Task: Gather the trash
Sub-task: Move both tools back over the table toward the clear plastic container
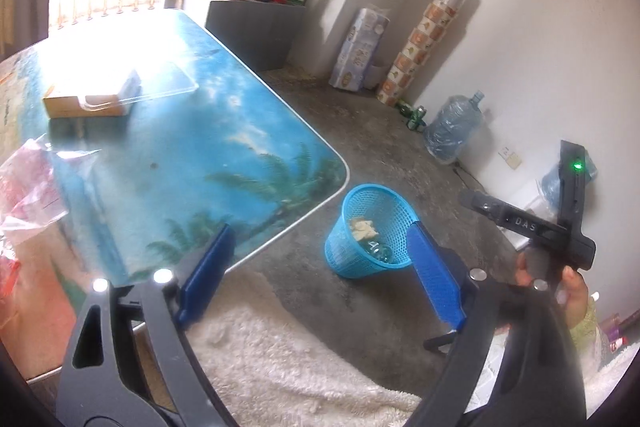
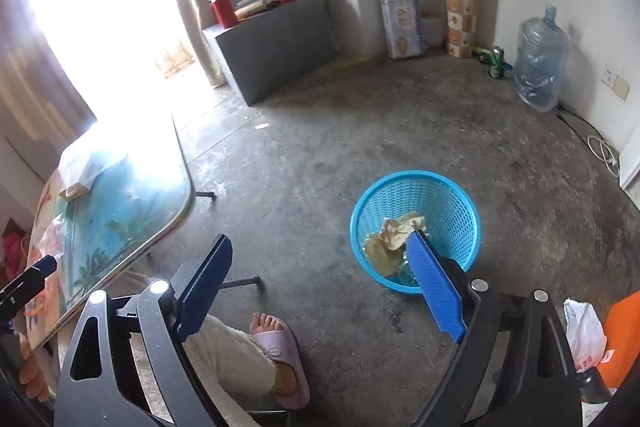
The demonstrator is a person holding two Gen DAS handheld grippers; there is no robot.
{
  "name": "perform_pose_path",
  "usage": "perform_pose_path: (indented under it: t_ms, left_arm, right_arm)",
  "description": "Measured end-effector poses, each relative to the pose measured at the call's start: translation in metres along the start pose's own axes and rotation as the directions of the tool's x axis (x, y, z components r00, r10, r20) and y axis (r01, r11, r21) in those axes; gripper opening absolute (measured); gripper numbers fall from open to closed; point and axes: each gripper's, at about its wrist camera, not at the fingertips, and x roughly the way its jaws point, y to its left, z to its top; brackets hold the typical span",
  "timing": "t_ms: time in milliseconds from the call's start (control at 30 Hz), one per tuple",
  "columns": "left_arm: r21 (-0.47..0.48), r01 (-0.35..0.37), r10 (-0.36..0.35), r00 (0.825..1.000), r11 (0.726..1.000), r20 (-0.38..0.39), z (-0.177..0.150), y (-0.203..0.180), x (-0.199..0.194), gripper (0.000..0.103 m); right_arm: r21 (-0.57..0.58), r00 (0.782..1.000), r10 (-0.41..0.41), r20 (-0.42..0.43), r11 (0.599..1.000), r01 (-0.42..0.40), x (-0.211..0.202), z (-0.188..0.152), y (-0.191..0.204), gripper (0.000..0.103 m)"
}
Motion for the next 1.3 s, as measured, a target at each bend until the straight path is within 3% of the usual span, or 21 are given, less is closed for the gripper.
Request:
perform_pose_path:
  t_ms: [200,333,500,600,867,967,1067,1233,1300]
  left_arm:
    - [-0.127,-0.105,0.111,0.993,0.986,0.04,-0.01,0.048,-0.04,0.084]
    - [-0.185,-0.175,0.196,0.975,0.967,0.104,-0.02,0.077,-0.073,0.084]
    - [-0.238,-0.22,0.261,0.953,0.946,0.155,-0.032,0.11,-0.104,0.084]
    - [-0.26,-0.226,0.274,0.947,0.939,0.167,-0.033,0.123,-0.114,0.084]
    - [-0.267,-0.193,0.252,0.946,0.944,0.206,-0.022,0.146,-0.126,0.085]
    - [-0.281,-0.169,0.231,0.951,0.945,0.206,-0.02,0.152,-0.122,0.085]
    - [-0.287,-0.167,0.23,0.952,0.943,0.203,-0.011,0.156,-0.116,0.085]
    - [-0.288,-0.124,0.203,0.944,0.949,0.262,0.027,0.161,-0.118,0.085]
    - [-0.284,-0.092,0.172,0.947,0.954,0.271,0.048,0.164,-0.114,0.085]
  right_arm:
    - [-0.197,0.996,0.084,-0.023,0.976,-0.086,0.01,-0.002,0.11,0.096]
    - [-0.301,0.989,0.133,-0.061,0.943,-0.145,0.014,-0.007,0.169,0.096]
    - [-0.413,0.992,0.114,-0.052,0.902,-0.125,0.008,-0.01,0.218,0.096]
    - [-0.431,0.995,0.094,-0.024,0.897,-0.096,0.004,-0.004,0.231,0.096]
    - [-0.34,0.996,0.087,0.023,0.937,-0.075,0.004,0.025,0.236,0.096]
    - [-0.316,0.989,0.145,0.02,0.94,-0.131,0.007,0.035,0.234,0.096]
    - [-0.268,0.966,0.26,-0.004,0.93,-0.251,0.013,0.054,0.234,0.096]
    - [-0.1,0.933,0.357,-0.05,0.927,-0.36,0.044,0.095,0.232,0.096]
    - [-0.025,0.903,0.419,-0.1,0.906,-0.423,0.066,0.111,0.233,0.096]
